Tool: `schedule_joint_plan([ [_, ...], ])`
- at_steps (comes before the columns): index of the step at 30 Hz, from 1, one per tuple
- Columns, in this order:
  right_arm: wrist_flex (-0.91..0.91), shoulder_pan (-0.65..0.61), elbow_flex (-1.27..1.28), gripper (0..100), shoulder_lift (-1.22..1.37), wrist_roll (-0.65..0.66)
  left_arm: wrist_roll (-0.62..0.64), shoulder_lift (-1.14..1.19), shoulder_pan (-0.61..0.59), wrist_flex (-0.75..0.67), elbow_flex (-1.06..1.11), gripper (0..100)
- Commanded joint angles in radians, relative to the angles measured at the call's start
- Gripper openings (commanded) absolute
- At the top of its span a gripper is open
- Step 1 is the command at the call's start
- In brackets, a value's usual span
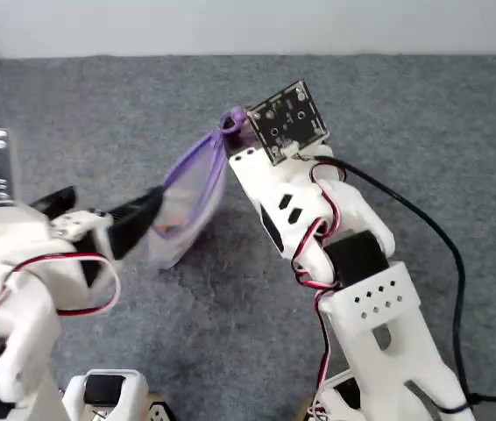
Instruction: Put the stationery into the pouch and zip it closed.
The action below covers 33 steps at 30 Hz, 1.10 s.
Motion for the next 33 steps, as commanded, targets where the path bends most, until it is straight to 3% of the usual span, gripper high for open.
schedule_joint_plan([
  [1, -0.033, 0.015, -0.114, 0.7, 0.004, 0.029, -0.011, -0.011, -0.087, -0.041, 0.062, 36],
  [10, -0.03, -0.056, -0.126, 0.7, -0.002, 0.091, 0.044, -0.015, -0.233, -0.358, 0.371, 36],
  [16, -0.027, -0.051, -0.127, 0.7, -0.024, 0.092, 0.057, -0.009, -0.233, -0.385, 0.407, 36],
  [25, -0.033, -0.054, -0.129, 0.7, -0.031, 0.146, 0.012, -0.017, 0.132, -0.198, 0.424, 36],
  [33, 0.022, -0.071, -0.147, 0.7, -0.028, 0.141, 0.129, -0.017, 0.325, -0.233, 0.423, 36],
])
